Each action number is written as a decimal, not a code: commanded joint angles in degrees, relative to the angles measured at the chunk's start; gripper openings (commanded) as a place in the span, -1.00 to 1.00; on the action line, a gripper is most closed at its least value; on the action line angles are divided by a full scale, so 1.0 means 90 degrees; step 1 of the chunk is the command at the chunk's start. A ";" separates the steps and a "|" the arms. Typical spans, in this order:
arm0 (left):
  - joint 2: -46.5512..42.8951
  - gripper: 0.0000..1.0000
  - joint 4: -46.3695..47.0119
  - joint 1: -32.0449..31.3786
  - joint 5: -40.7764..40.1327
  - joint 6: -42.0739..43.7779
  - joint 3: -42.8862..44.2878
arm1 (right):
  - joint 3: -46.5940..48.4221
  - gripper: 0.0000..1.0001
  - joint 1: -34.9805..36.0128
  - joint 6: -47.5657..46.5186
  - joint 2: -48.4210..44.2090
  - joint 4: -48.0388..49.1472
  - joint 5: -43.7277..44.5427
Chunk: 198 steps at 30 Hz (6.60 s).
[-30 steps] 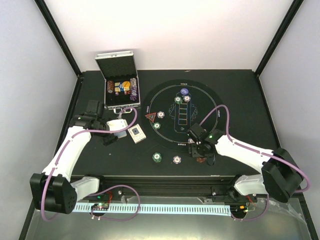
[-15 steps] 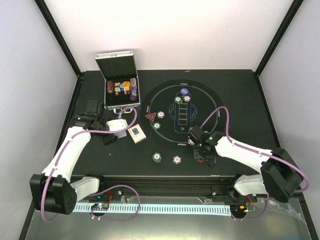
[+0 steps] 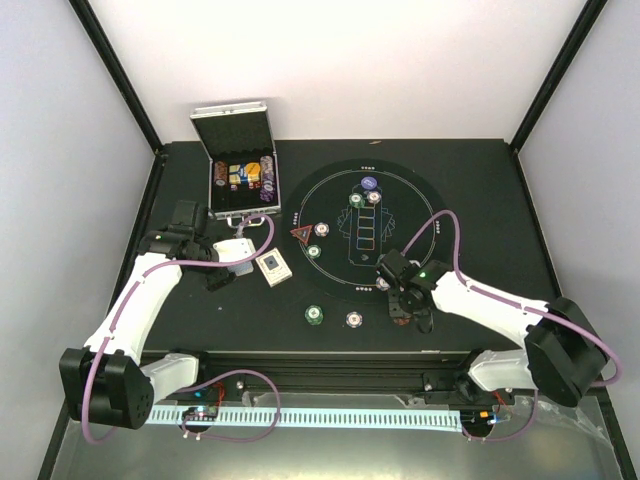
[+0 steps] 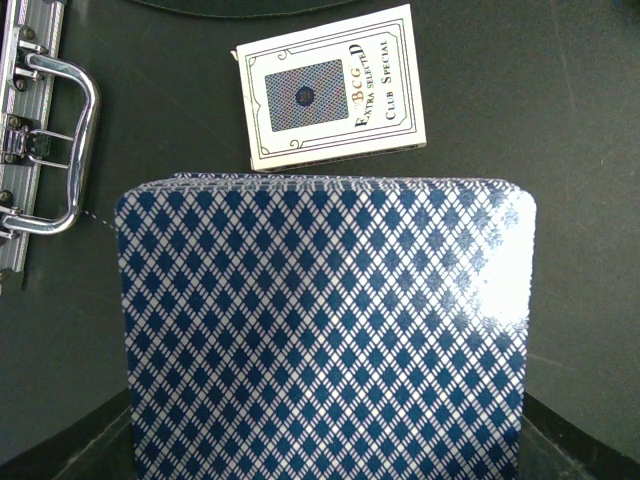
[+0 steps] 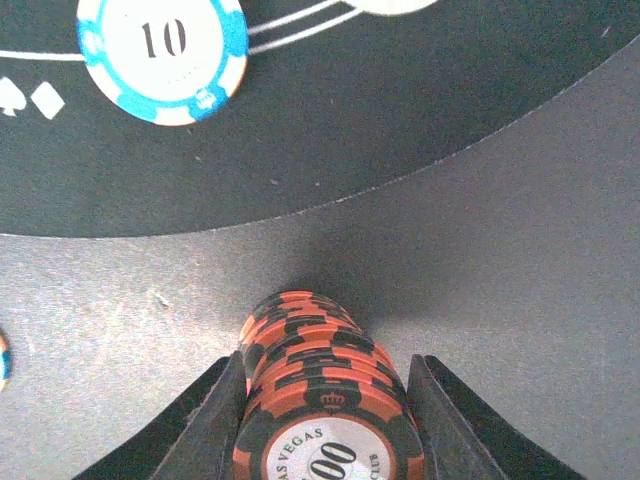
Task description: Distribute texas hold em gaming equipment
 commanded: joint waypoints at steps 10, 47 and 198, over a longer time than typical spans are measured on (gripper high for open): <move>-0.0146 -0.97 0.0037 0.0012 0.0069 0.0055 0.0086 | 0.1605 -0.47 0.0098 -0.0309 0.0130 -0.0522 0.0360; -0.0157 -0.97 0.0041 0.0010 -0.0071 0.0057 0.0109 | 0.5875 -0.40 0.0506 -0.1346 0.5521 0.0378 -0.0850; -0.0133 -0.97 0.0169 0.0005 0.0043 -0.0123 -0.0161 | 0.1985 0.45 -0.0817 -0.0280 0.0776 -0.0170 0.0503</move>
